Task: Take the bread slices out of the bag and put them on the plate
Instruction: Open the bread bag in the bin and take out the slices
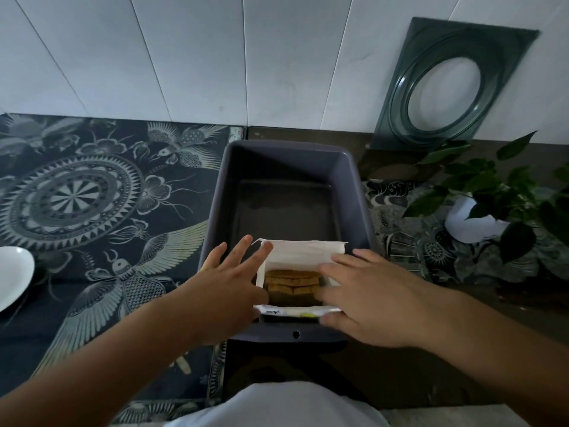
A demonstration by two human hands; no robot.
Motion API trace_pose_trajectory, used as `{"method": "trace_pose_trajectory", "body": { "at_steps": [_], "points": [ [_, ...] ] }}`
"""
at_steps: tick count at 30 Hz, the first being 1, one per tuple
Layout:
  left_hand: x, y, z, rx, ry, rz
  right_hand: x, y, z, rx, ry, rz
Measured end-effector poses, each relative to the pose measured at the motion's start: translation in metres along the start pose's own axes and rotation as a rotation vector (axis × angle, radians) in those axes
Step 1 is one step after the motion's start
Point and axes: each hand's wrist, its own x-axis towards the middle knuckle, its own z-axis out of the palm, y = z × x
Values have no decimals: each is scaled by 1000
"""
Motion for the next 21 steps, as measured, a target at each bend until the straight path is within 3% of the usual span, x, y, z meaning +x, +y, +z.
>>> {"method": "trace_pose_trajectory", "body": {
  "at_steps": [2,4,9,11,16,21],
  "points": [
    [2,-1,2,0,27,2,13,-10,-15,54,122,-84],
    [3,0,3,-8,45,-1,37,-18,-26,87,143,-137],
    [3,4,3,3,66,-33,108,-26,-24,291,-224,86],
    [2,5,2,11,62,-42,121,-26,-17,239,-342,156],
    [3,9,2,-5,79,-53,147,-23,18,100,-467,186],
    [7,6,5,-28,93,-35,166,-28,55,229,-342,223]
  ]
}}
